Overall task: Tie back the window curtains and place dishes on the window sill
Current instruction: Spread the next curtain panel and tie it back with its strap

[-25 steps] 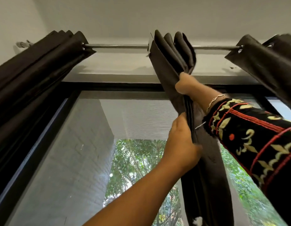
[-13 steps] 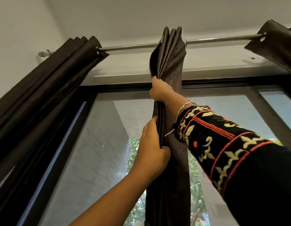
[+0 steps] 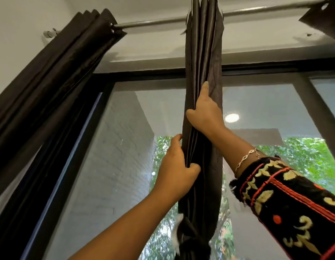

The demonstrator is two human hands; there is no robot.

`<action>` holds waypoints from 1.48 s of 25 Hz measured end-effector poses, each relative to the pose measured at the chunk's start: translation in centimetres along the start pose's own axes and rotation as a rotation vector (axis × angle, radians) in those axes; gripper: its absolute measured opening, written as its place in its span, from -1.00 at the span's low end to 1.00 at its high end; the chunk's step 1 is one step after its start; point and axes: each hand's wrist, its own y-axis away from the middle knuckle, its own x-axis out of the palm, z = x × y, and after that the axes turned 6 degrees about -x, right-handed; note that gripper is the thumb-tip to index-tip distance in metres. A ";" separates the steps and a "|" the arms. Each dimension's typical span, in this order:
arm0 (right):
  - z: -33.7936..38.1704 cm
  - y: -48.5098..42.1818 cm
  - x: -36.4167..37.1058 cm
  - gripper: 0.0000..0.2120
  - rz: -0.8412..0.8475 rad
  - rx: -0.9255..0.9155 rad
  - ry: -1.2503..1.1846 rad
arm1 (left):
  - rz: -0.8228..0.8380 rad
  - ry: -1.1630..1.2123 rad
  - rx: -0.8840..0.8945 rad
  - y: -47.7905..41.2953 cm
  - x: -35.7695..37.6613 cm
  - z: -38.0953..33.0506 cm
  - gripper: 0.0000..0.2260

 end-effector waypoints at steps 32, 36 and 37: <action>-4.0 35.7 -7.2 -0.38 0.766 0.281 0.113 | 0.294 -0.861 -0.213 25.2 4.5 -0.7 -0.21; -2.3 38.1 -8.7 -0.18 0.824 0.317 0.180 | 0.406 -0.873 -0.229 27.8 3.7 -0.8 -0.20; -1.8 38.5 -9.2 -0.15 0.836 0.324 0.190 | 0.429 -0.874 -0.225 28.5 3.5 -0.9 -0.21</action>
